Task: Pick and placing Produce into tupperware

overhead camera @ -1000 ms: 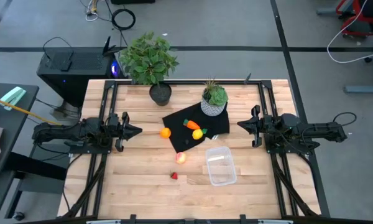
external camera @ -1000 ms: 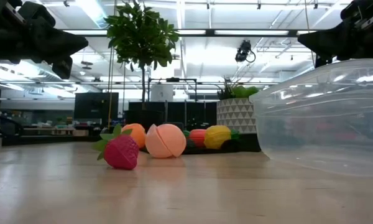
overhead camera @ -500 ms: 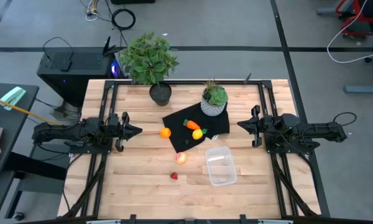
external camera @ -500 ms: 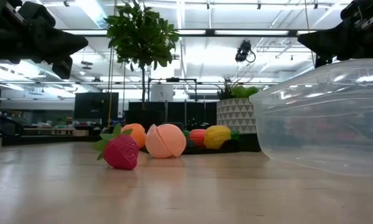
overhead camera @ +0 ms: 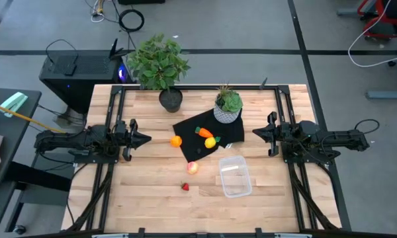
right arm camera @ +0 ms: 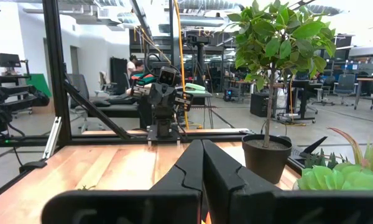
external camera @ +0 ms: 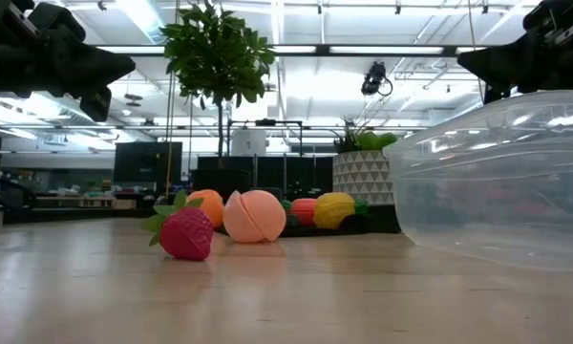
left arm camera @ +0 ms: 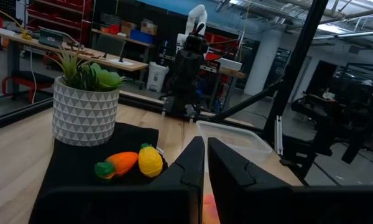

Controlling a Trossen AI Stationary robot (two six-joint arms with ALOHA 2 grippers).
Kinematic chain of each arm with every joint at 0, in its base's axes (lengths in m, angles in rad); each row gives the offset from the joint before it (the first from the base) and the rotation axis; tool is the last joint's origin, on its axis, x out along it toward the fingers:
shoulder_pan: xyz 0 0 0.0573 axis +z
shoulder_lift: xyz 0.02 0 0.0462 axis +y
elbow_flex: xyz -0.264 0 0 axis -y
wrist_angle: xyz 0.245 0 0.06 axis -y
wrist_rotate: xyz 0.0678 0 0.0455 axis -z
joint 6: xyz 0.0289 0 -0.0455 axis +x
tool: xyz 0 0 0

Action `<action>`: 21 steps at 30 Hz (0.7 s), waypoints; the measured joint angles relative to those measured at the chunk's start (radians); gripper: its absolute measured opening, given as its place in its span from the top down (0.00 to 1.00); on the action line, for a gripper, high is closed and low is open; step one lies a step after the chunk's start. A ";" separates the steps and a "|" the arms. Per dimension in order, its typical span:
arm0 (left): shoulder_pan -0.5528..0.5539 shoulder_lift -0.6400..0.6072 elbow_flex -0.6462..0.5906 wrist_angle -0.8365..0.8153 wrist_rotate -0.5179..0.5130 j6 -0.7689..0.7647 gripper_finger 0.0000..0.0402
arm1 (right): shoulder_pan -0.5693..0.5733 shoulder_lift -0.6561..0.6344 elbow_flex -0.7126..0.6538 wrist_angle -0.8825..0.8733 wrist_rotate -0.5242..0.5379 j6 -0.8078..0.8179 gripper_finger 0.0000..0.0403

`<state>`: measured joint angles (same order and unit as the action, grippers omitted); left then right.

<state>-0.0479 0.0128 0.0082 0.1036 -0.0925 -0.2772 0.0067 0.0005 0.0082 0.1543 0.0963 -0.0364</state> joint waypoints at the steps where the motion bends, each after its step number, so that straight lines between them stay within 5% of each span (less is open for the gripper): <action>1: 0.000 0.000 0.000 0.000 0.000 0.000 0.93 | 0.000 0.000 0.000 0.000 0.000 0.000 0.98; 21: 0.000 0.000 0.000 0.004 -0.017 -0.111 0.96 | 0.000 0.000 0.000 0.000 0.000 0.000 0.98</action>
<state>-0.0479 0.0128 0.0082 0.1074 -0.1098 -0.3884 0.0068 0.0004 0.0082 0.1540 0.0963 -0.0363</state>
